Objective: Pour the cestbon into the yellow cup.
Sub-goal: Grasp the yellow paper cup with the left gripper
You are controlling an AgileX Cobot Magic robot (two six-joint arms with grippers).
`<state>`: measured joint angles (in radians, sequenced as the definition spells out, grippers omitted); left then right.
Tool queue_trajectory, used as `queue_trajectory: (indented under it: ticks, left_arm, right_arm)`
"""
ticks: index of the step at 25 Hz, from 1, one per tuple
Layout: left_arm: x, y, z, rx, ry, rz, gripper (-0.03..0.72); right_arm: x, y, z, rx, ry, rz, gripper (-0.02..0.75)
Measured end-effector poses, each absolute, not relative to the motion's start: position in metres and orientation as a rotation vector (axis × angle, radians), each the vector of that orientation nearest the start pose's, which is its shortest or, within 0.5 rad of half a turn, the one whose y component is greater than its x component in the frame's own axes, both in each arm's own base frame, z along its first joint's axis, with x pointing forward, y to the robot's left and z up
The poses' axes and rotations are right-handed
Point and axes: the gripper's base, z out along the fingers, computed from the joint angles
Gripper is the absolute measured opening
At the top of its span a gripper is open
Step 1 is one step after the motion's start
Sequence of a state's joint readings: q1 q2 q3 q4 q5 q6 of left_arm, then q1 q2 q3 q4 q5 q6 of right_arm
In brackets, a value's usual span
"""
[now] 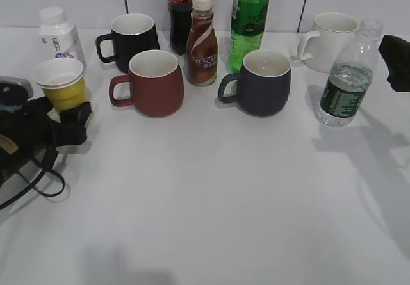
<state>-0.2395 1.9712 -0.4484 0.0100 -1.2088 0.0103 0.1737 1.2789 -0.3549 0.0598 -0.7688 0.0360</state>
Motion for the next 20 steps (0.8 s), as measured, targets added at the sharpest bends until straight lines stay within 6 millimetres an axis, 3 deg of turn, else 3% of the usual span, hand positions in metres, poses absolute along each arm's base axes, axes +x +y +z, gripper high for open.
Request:
queue_trajectory:
  ticks: [9,16,20]
  left_arm:
    - [0.318,-0.078,0.095,0.231,1.73,-0.172,0.601]
    - [0.319,-0.079,0.094,0.232,1.728,-0.172,0.419]
    - [0.316,-0.078,0.095,0.237,1.731,-0.174,0.403]
  right_arm:
    - [0.228,0.036,0.227,-0.048,1.64,0.16,0.587]
    - [0.228,0.038,0.227,-0.073,1.638,0.161,0.587]
    - [0.228,0.04,0.226,-0.112,1.64,0.161,0.587]
